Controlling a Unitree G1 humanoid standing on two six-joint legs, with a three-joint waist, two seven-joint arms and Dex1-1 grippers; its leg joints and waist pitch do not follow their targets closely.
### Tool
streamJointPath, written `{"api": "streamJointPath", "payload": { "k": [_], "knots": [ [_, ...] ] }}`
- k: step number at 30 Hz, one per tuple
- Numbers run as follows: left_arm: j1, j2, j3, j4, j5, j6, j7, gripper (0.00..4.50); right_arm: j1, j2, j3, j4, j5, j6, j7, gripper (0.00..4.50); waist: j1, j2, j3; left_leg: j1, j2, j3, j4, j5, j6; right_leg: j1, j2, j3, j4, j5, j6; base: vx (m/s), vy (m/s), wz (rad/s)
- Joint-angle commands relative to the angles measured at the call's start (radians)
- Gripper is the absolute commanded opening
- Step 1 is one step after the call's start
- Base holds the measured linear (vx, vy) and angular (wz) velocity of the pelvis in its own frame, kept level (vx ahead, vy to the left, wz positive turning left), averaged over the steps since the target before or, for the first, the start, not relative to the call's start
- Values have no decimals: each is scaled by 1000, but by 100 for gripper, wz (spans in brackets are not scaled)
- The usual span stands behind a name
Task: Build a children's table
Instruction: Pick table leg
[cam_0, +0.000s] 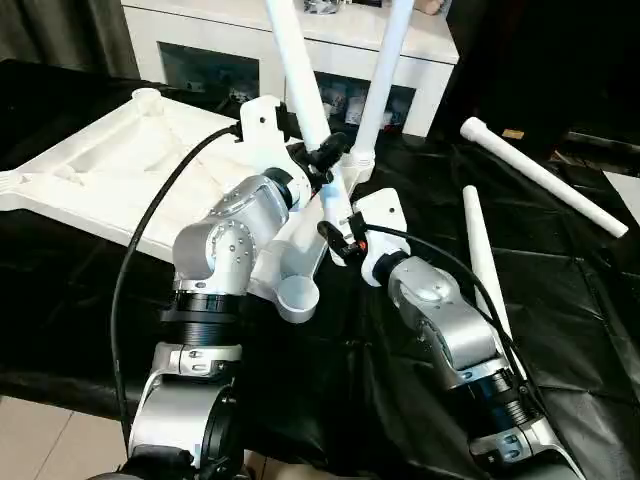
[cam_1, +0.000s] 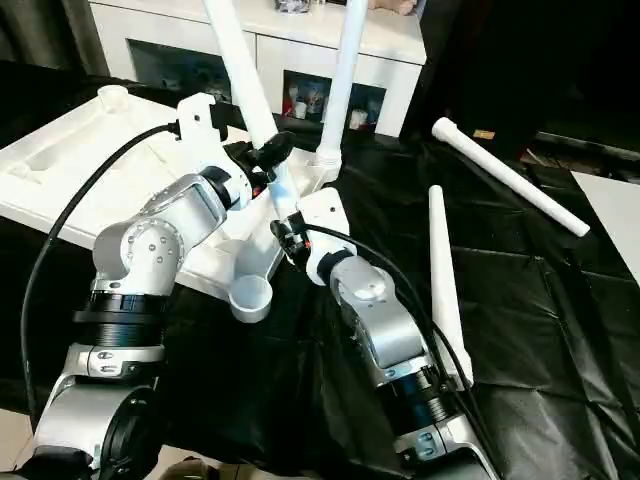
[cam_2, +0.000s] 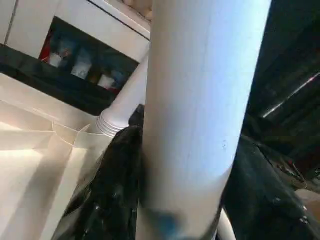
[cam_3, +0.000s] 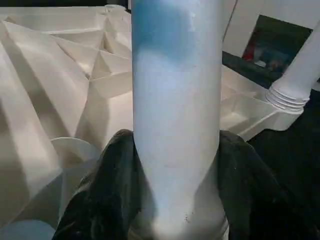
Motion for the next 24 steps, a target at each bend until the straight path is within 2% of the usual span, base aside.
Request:
{"api": "streamJointPath", "payload": {
  "k": [1,6,8,9,10,14,16,18,19,22,23,24],
  "knots": [
    [-5,8,24,-5,-12,21,6,201,-17,-9,-38,-1,-5,-38,-12,191,-2,10,-72,20,30,-11,-74,-240,-35,47,-71,41,-73,-187,-115,0,0,0],
    [-5,12,38,-16,-36,29,-4,190,-23,-13,-43,4,-14,-57,-18,191,-2,9,-72,21,30,-11,-75,-245,-38,46,-71,40,-73,-197,-112,0,0,0],
    [-7,20,43,-20,-46,38,-16,187,-23,7,-75,-12,61,-41,33,247,-2,10,-72,21,30,-11,-75,-248,-36,45,-71,41,-73,-195,-113,0,0,0],
    [-12,30,49,-21,-54,42,-23,186,-25,11,-97,-30,105,-26,66,261,-2,10,-73,21,31,-12,-74,-248,-31,46,-72,41,-72,-189,-114,0,0,0],
    [-13,32,49,-21,-55,43,-25,186,-25,11,-101,-32,112,-23,71,263,-2,9,-73,21,30,-11,-73,-248,-23,46,-73,41,-71,-179,-118,0,0,0],
    [-17,87,27,-35,-79,88,-115,185,-35,-27,-153,-80,234,77,205,301,0,9,-73,22,30,-11,-75,-231,-12,48,-68,39,-68,-163,-126,0,0,0],
    [-14,120,9,-53,-96,121,-175,185,-42,-74,-175,-100,282,130,270,317,1,10,-73,23,31,-10,-74,-217,-14,48,-68,40,-67,-153,-131,0,0,0],
    [-14,129,4,-58,-100,130,-191,185,-45,-87,-182,-103,296,150,287,332,4,10,-74,24,31,-10,-73,-208,-16,50,-69,40,-65,-150,-134,0,0,0],
    [-8,160,-18,-84,-120,162,-254,185,-44,-152,-184,-121,334,219,369,334,8,8,-73,24,31,-9,-72,-202,-15,51,-71,40,-67,-159,-135,0,0,0],
    [-3,182,-40,-104,-137,189,-297,185,-41,-185,-189,-129,356,252,406,334,11,7,-74,20,30,-7,-71,-181,-17,52,-73,40,-64,-144,-151,0,0,0],
    [-1,190,-48,-110,-143,198,-310,185,-41,-195,-191,-132,365,264,416,334,9,3,-73,19,30,-6,-70,-180,-17,52,-73,40,-66,-149,-153,0,0,0],
    [2,202,-61,-120,-157,212,-336,185,-40,-213,-187,-137,372,280,435,334,10,4,-73,20,30,-7,-70,-184,-18,52,-74,40,-66,-166,-154,0,0,0]
  ]
}}
